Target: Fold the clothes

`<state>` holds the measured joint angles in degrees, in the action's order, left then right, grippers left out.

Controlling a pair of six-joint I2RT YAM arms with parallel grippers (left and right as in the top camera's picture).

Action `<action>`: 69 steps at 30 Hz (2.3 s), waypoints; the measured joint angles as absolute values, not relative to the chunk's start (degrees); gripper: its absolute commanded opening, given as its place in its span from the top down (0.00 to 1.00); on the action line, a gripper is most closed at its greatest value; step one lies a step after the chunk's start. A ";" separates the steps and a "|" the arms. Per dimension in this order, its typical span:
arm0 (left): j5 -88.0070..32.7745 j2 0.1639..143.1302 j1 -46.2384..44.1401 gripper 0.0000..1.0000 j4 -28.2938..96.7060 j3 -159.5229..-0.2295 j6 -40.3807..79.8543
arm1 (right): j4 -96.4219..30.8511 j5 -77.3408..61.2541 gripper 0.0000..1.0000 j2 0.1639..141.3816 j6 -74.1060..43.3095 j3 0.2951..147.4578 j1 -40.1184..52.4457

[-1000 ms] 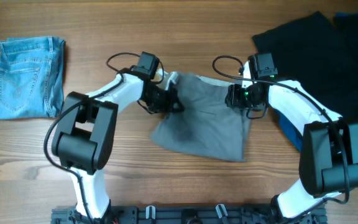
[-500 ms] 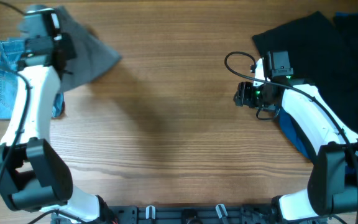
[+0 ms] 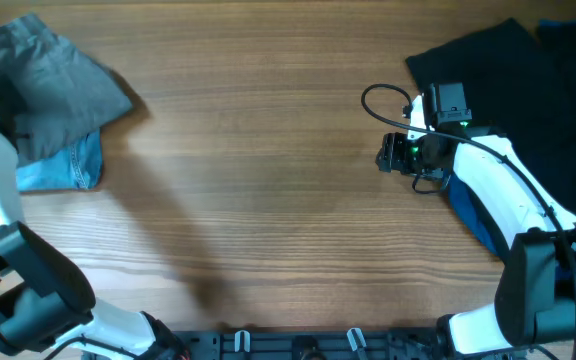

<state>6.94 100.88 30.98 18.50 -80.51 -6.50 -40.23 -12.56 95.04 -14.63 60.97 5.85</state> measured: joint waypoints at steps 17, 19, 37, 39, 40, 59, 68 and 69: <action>-15.22 102.35 33.15 0.29 25.26 -80.75 2.07 | -39.55 -13.13 0.00 95.02 -13.80 60.97 5.85; -18.70 103.00 29.58 0.19 29.52 -80.99 3.36 | -38.37 -15.75 0.00 95.04 -13.78 60.97 5.85; -5.37 99.39 -9.96 0.00 73.87 -79.00 13.10 | -54.59 -14.02 0.00 83.61 -14.90 58.78 5.85; -5.28 91.66 -9.96 0.00 69.60 -75.48 13.74 | -51.53 -12.80 0.00 74.91 -15.33 55.66 5.82; -5.17 85.91 -9.96 0.00 65.84 -72.18 14.00 | -49.12 -12.25 0.00 69.69 -15.53 53.30 5.85; -4.32 11.33 -10.02 0.00 55.96 -45.47 14.55 | -41.10 -5.91 0.00 37.69 -19.27 40.66 5.85; -4.29 11.33 -10.02 0.00 65.63 -45.25 14.52 | -41.50 -4.75 0.00 34.35 -19.25 40.47 5.85; -4.29 11.33 -10.02 0.00 65.63 -45.25 14.55 | -40.05 -4.43 0.00 32.75 -18.46 39.75 5.85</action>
<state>-4.29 11.33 -10.02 65.63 -45.25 14.55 -40.05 -4.43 32.75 -18.46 39.75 5.85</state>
